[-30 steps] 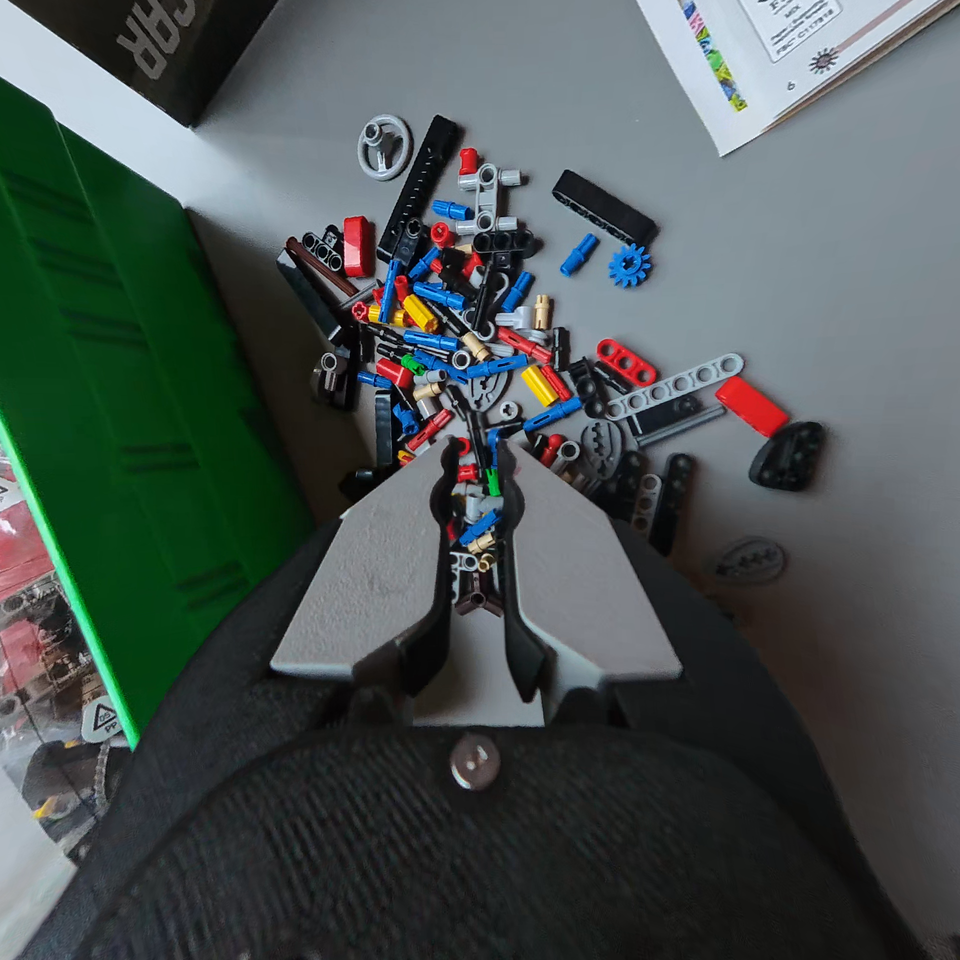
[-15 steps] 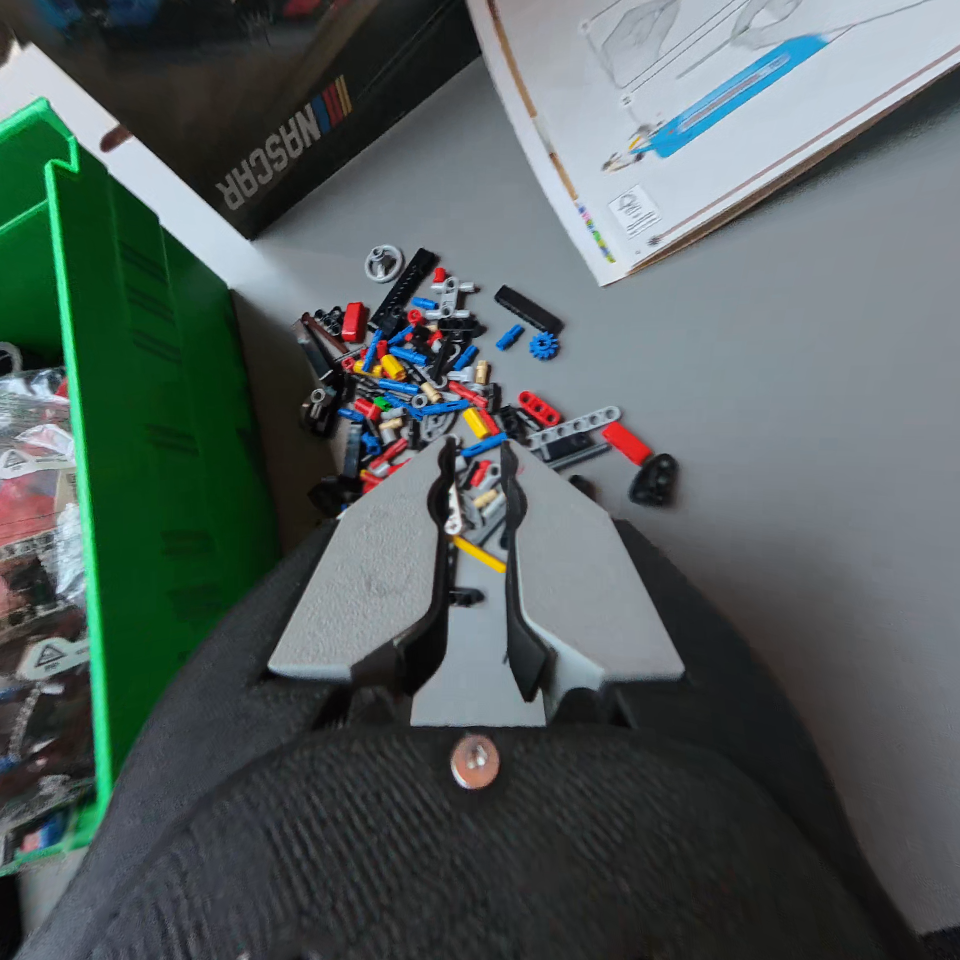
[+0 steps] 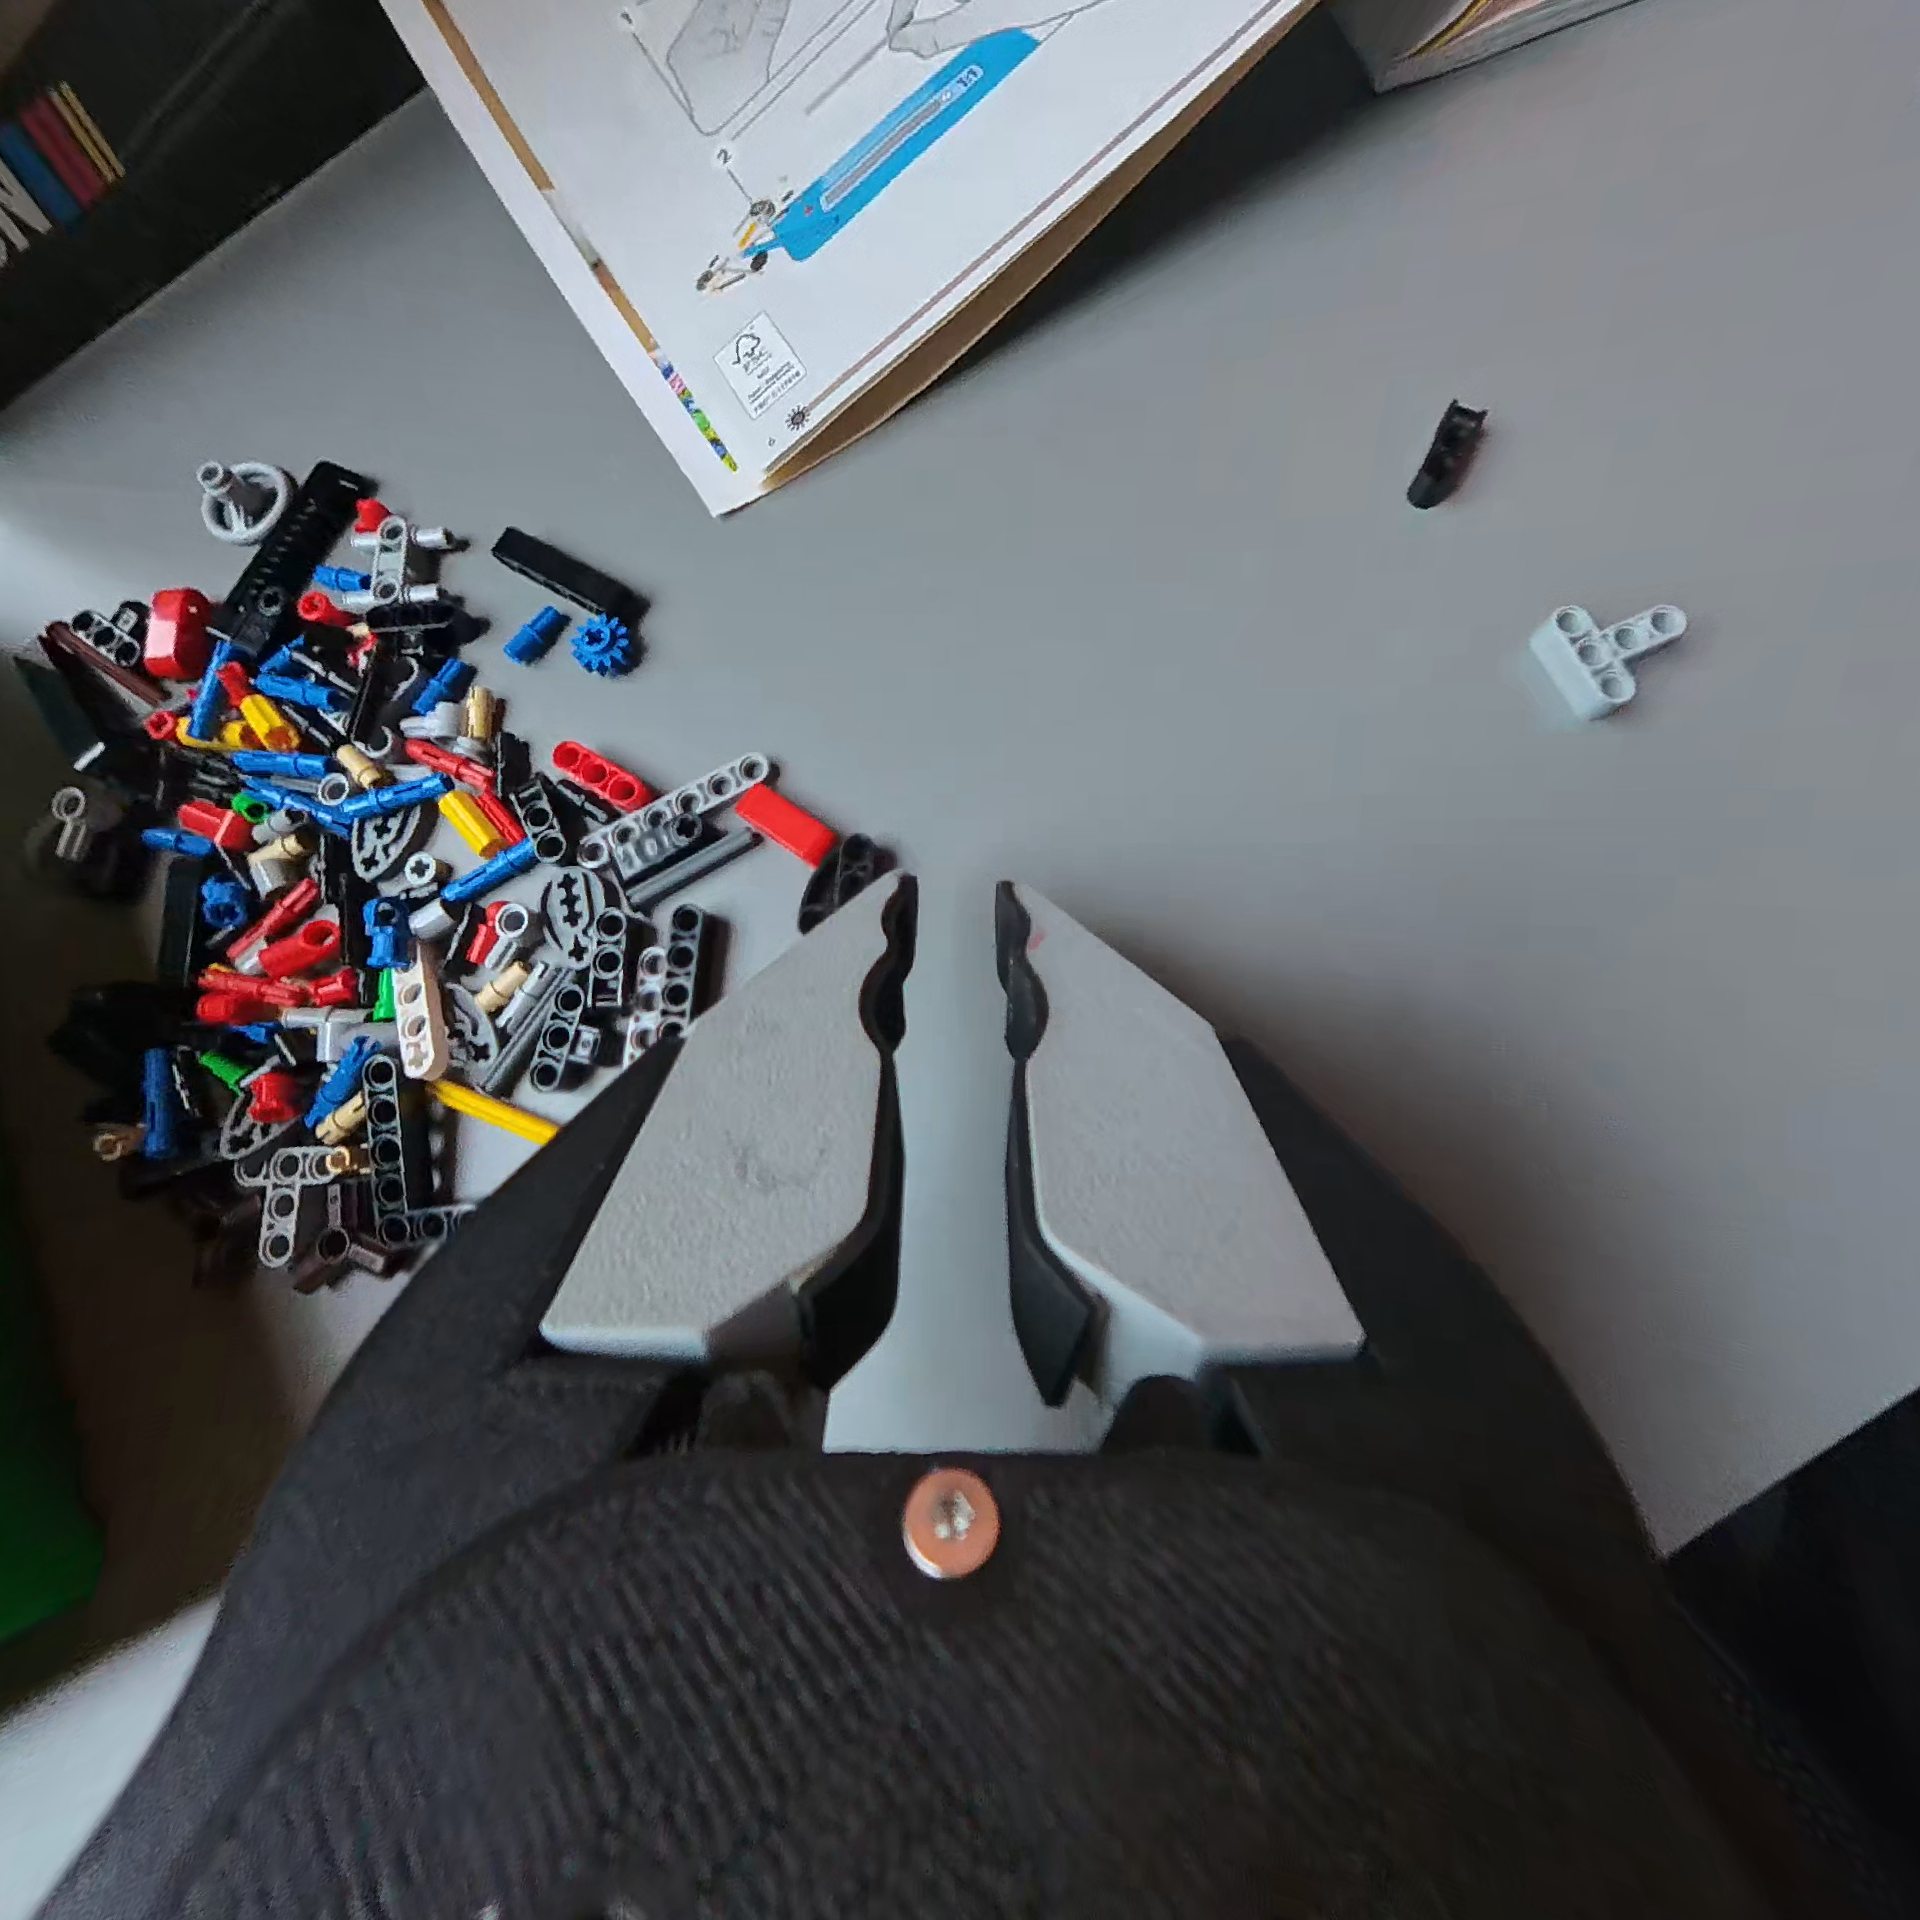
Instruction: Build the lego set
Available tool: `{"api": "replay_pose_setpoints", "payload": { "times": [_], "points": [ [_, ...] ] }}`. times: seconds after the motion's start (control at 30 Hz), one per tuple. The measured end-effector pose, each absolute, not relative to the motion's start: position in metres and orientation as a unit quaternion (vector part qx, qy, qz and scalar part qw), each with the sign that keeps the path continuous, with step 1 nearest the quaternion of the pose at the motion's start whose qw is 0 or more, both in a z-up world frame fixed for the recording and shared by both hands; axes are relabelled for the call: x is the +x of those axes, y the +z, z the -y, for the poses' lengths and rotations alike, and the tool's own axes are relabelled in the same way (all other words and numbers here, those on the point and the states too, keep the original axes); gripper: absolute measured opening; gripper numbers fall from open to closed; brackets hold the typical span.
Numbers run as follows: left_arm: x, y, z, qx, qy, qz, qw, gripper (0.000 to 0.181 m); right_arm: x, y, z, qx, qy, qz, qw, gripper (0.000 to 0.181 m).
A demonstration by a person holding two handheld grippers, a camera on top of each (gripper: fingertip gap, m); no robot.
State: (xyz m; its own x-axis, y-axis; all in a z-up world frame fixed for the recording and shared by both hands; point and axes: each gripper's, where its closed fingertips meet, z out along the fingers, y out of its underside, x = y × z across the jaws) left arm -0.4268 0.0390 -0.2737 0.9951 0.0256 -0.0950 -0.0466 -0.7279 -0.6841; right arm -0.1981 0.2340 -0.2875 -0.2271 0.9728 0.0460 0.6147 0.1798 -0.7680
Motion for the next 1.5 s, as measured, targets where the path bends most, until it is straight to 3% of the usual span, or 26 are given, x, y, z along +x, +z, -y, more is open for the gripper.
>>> {"api": "replay_pose_setpoints", "payload": {
  "times": [0.3,0.5,0.7,1.13,1.5],
  "points": [
    [-0.432,-0.281,-0.027,-0.928,0.040,0.015,0.371,0.012,-0.158,-0.274,-0.240,-0.563,0.300,0.701,0.318,0.004],
    [-0.437,-0.285,-0.026,-0.928,0.039,0.024,0.370,0.011,-0.137,-0.288,-0.239,-0.585,0.311,0.691,0.289,0.007],
    [-0.451,-0.275,-0.010,-0.924,0.061,0.043,0.375,0.010,-0.137,-0.272,-0.239,-0.569,0.340,0.679,0.316,0.015],
    [-0.510,-0.255,0.031,-0.926,0.122,0.087,0.347,0.006,-0.119,-0.219,-0.267,-0.555,0.461,0.552,0.418,0.012],
    [-0.546,-0.227,0.010,-0.895,0.171,0.098,0.400,0.000,-0.118,-0.217,-0.280,-0.570,0.452,0.528,0.438,0.016]
  ]
}}
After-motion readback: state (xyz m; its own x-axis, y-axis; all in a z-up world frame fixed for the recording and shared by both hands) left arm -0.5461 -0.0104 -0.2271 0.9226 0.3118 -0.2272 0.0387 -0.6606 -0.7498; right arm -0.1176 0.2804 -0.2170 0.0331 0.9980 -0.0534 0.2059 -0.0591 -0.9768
